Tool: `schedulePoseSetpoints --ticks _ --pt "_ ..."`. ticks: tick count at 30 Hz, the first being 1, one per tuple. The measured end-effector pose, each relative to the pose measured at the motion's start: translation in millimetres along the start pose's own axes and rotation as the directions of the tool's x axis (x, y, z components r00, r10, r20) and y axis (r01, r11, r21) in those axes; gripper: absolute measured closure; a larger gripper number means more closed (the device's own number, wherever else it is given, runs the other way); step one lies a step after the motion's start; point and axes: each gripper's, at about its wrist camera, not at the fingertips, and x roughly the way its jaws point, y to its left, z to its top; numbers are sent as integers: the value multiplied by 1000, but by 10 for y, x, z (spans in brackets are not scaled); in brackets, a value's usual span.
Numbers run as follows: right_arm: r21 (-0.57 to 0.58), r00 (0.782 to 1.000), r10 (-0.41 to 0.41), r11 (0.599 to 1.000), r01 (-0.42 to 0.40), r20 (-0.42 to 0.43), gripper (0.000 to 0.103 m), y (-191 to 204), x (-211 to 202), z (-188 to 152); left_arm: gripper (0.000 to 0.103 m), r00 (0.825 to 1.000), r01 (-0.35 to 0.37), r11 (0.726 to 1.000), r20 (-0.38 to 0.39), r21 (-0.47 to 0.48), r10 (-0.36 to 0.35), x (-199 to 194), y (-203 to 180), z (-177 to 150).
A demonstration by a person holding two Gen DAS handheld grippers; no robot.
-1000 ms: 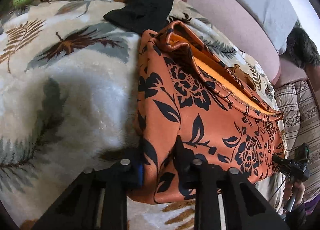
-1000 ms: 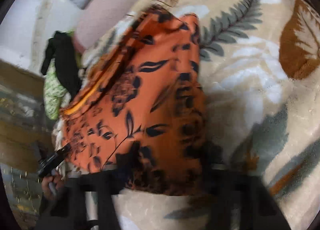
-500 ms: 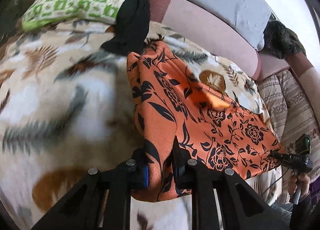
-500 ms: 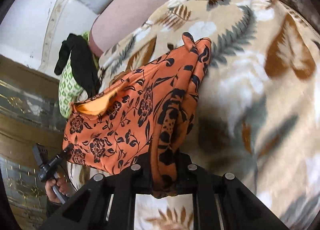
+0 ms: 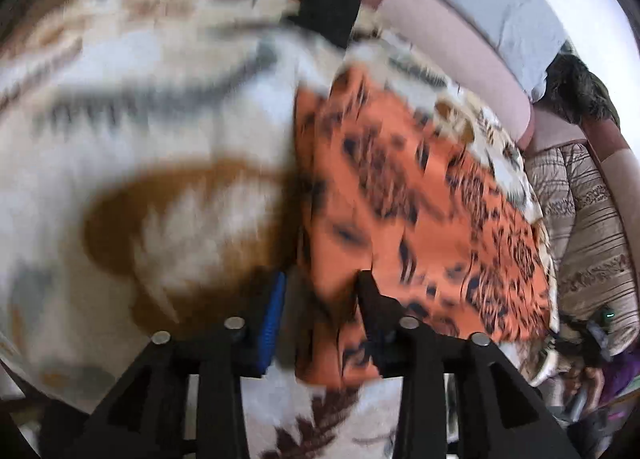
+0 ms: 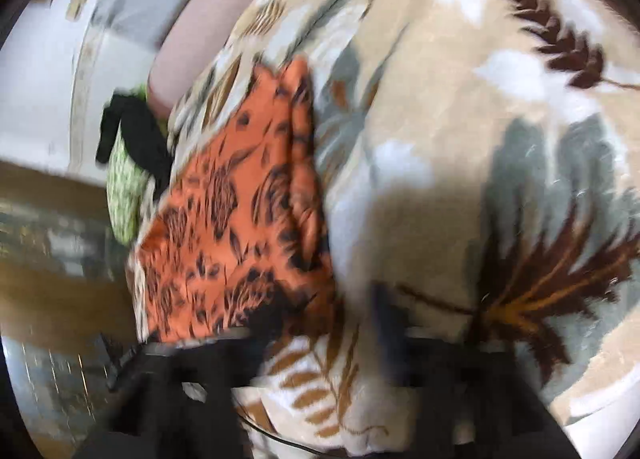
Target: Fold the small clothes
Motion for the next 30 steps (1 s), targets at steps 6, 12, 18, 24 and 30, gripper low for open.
schedulePoseSetpoints --ticks 6,12,18,24,30 --pt "-144 1000 -3 990 5 13 33 390 54 456 42 1000 -8 991 8 135 7 134 -264 427" --pt "-294 989 -142 944 147 39 33 822 647 992 42 997 -77 970 6 230 78 619 -432 886" --pt "-398 973 -230 891 217 16 86 1020 1035 1179 97 990 -139 945 10 296 142 941 -553 1184" --pt "-369 960 -268 887 278 77 95 968 1107 1395 98 985 -175 968 35 182 171 1048 -304 1279" --pt "-258 976 -203 942 216 75 86 677 1063 1430 86 987 -159 972 27 175 157 988 -289 1277"
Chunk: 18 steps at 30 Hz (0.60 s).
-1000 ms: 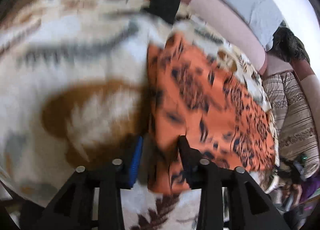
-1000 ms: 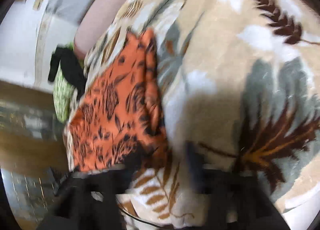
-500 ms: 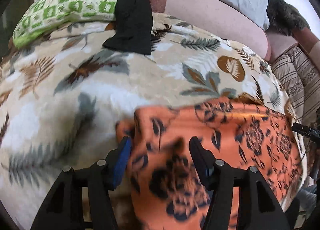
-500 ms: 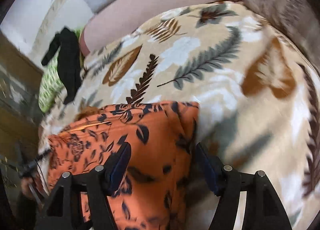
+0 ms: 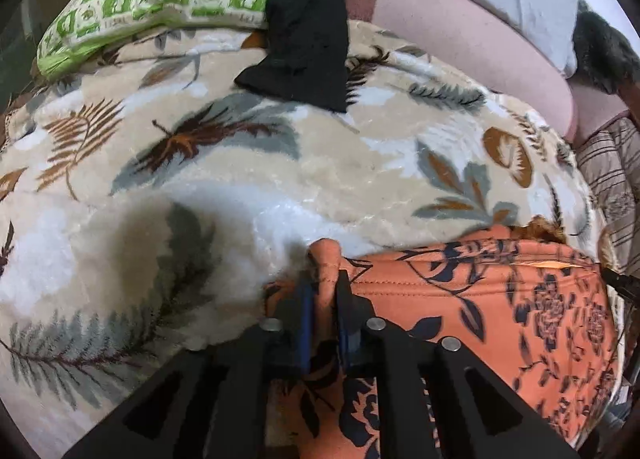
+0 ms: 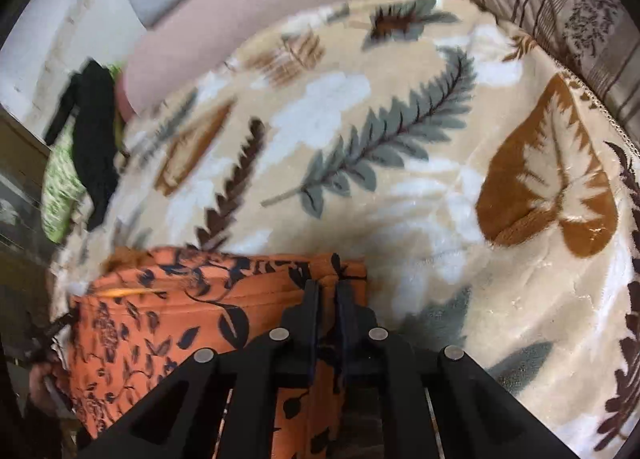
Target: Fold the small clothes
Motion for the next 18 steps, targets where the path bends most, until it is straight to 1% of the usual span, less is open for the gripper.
schedulePoseSetpoints --ticks 1,2,3,4,5,6,7,8,9,10,11,12,13,14,15,16,17,18 --pt "14 1000 4 1000 -4 9 72 -13 -66 -10 79 1000 9 1000 8 3 -10 -47 -9 4" --pt "21 1000 11 1000 -12 20 62 -13 -122 -17 74 999 27 1000 19 8 -27 -102 -24 8" --pt "33 999 33 999 -34 41 31 -19 -205 -39 72 999 41 999 33 16 -41 -164 -45 7" --pt "41 997 52 998 -55 62 24 -21 -275 -61 72 998 47 998 47 28 -48 -207 -71 0" --pt "37 996 63 997 -66 60 24 -6 -304 -67 72 998 49 998 48 40 -51 -207 -89 1" --pt "22 997 69 997 -70 42 24 27 -307 -73 72 998 43 997 40 64 -45 -177 -122 1" --pt "1 997 77 997 -77 16 24 73 -271 -74 73 1000 15 997 25 79 -17 -108 -146 8" --pt "-12 997 77 997 -77 -3 26 120 -216 -68 86 1000 -23 996 -2 80 23 -9 -148 24" --pt "-27 998 55 998 -56 -30 31 146 -124 -59 91 998 -48 996 -30 75 50 102 -120 39" --pt "-26 998 9 1000 -10 -63 56 146 6 -48 91 997 -41 999 -69 29 42 211 -35 56" --pt "-9 992 -58 998 57 -108 68 79 146 -47 91 997 -20 1000 -71 -21 19 208 22 70" --pt "57 989 -64 996 72 -132 67 -34 243 -48 91 997 8 996 -73 -93 -14 138 99 105" --pt "117 993 -40 992 53 -114 67 -82 214 -52 90 998 40 991 -46 -126 -46 3 141 119" --pt "137 996 -33 990 43 -80 64 -61 122 -66 83 998 54 991 -18 -123 -56 -99 155 113" --pt "111 999 -29 993 33 -44 49 15 0 -96 80 998 55 994 20 -89 -53 -286 163 71" --pt "77 999 -27 997 30 -39 35 81 -100 -134 70 998 50 997 36 -65 -47 -409 167 11" --pt "47 999 -43 998 44 -21 34 140 -215 -196 63 997 63 997 40 -46 -61 -579 196 -126" --pt "28 998 -56 998 56 -6 34 182 -349 -286 60 996 86 995 30 -45 -85 -687 233 -273"
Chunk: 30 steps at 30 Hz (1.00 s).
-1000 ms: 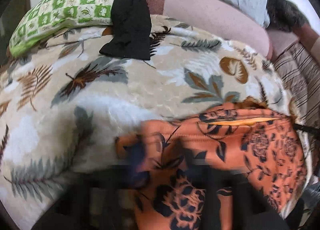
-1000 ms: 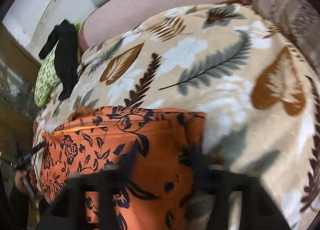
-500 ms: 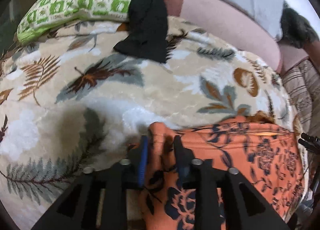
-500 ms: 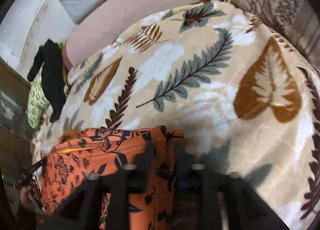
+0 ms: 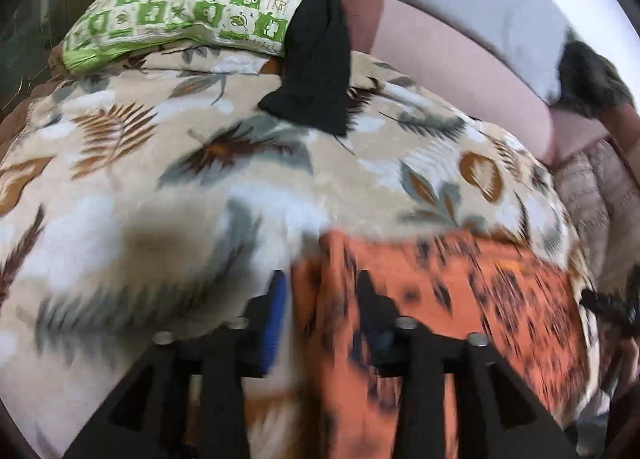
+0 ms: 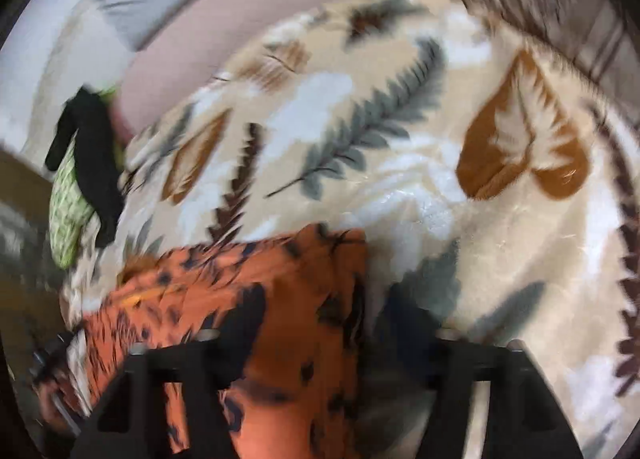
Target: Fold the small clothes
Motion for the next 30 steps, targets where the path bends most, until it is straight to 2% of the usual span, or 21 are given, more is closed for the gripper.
schedulePoseSetpoints --ticks 4,7,8,9,11,13,14,16,18,21,22,23,24,25,26,27,28,29,30 --pt "7 998 61 998 -61 25 34 -42 -379 -404 58 997 49 999 -60 0 -49 -269 58 -642" --pt "36 992 121 992 -122 35 34 -78 -640 -775 60 992 82 997 -93 8 -81 -335 0 -1134" --pt "47 988 149 987 -150 28 34 -108 -681 -876 78 991 84 996 -103 6 -83 -319 -5 -1195" --pt "59 985 173 983 -173 6 33 -148 -670 -987 86 987 86 996 -133 -11 -86 -261 9 -1276" --pt "84 985 172 982 -168 -32 33 -223 -649 -1178 90 985 109 993 -130 -53 -115 -225 66 -1308" --pt "164 984 171 973 -160 -56 33 -381 -620 -1362 91 983 118 990 -134 -73 -127 -219 99 -1256" --pt "234 976 209 953 -191 -54 33 -471 -618 -1442 91 985 108 992 -130 -72 -117 -238 94 -1227" --pt "371 949 316 881 -293 -2 33 -602 -667 -1633 91 991 81 995 -103 -50 -86 -316 58 -1181" --pt "441 924 380 823 -359 43 33 -625 -660 -1745 91 998 30 999 -50 -30 -31 -461 -3 -1164" --pt "539 887 454 728 -423 83 33 -572 -492 -1789 91 999 34 999 34 -14 -33 -654 -125 -1127" --pt "565 879 466 699 -438 105 33 -547 -412 -1761 87 996 48 999 69 -10 -47 -726 -207 -1124" --pt "588 873 472 673 -449 125 33 -534 -344 -1734 77 993 73 997 90 -5 -72 -769 -281 -1120" --pt "622 867 477 638 -455 145 33 -532 -245 -1709 71 990 93 996 102 3 -93 -774 -353 -1121" --pt "661 872 459 604 -446 170 33 -557 -169 -1705 67 989 102 995 108 15 -103 -741 -439 -1120" --pt "698 883 423 570 -433 203 33 -593 -125 -1718 67 993 92 995 78 38 -94 -614 -555 -1131" --pt "709 890 387 556 -433 240 41 -613 -140 -1710 69 998 61 996 21 61 -62 -439 -611 -1137" --pt "678 911 335 613 -406 243 86 -568 -215 -1658 82 1000 23 997 -19 79 -22 -299 -631 -1153" --pt "639 924 301 668 -380 235 90 -509 -292 -1614 95 997 -40 993 -68 107 47 -100 -628 -1196" --pt "566 941 251 753 -336 225 90 -401 -421 -1553 95 993 -80 988 -80 129 90 42 -586 -1248"
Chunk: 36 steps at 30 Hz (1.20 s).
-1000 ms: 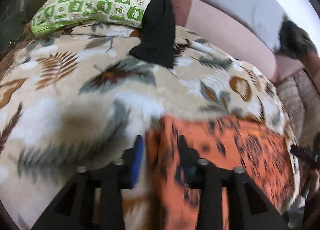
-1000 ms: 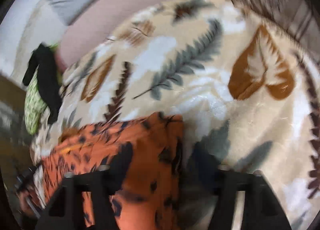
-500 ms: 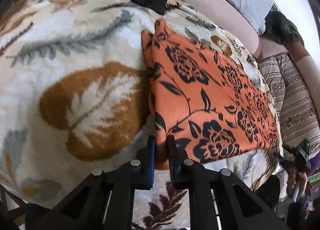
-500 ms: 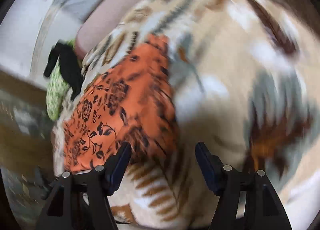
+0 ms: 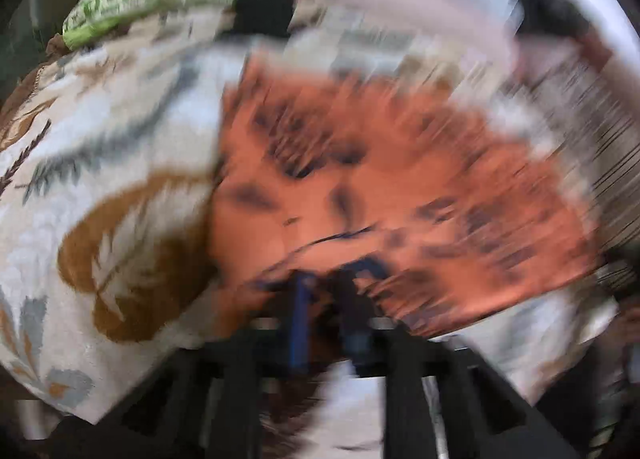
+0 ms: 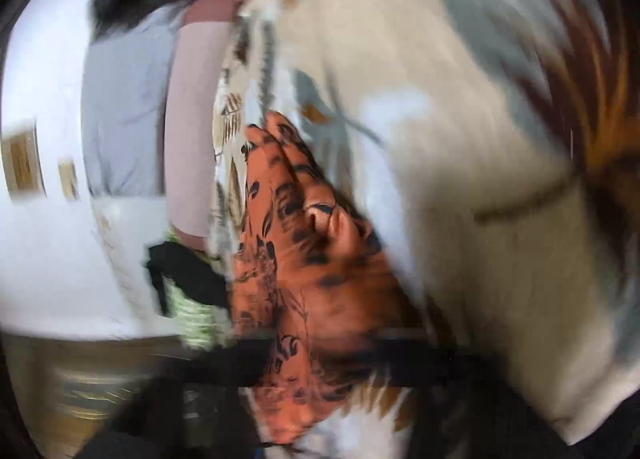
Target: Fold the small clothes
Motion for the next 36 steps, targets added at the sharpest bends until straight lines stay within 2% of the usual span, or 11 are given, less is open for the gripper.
schedulePoseSetpoints --ticks 3,7,10,11,20,22,24,25,29,32,36 --pt "-282 978 -205 937 206 32 90 199 42 -64 97 1000 29 1000 9 -11 -29 -81 67 41" --pt "-163 996 -72 985 63 -55 83 -151 76 30 88 988 134 986 95 -103 -125 -523 237 -33" --pt "-149 997 -28 989 16 -79 71 -164 64 38 17 961 255 923 184 -287 -208 -767 426 -313" --pt "-138 996 -7 990 -5 -88 68 -198 54 38 15 955 266 893 222 -362 -195 -810 494 -426" --pt "-102 989 86 990 -98 -118 45 -232 -39 52 18 929 367 674 219 -642 -297 -336 579 -576" --pt "-103 988 92 989 -105 -120 45 -192 -18 45 71 930 362 647 211 -671 -301 -253 660 -548" --pt "-120 989 55 990 -72 -140 57 -174 23 56 97 948 309 678 155 -666 -279 -191 713 -465" --pt "-140 987 21 989 -43 -157 90 -158 45 58 98 946 315 689 161 -653 -280 -232 729 -438" --pt "-356 991 -92 933 52 -96 91 226 -156 10 98 970 215 875 196 -434 -141 -630 464 -258" --pt "-438 966 -239 882 175 -96 91 167 25 28 97 993 112 900 77 -422 -88 -173 583 -299" --pt "-307 981 -136 948 88 -140 87 -129 14 147 97 989 143 910 101 -388 -113 -215 616 -250"
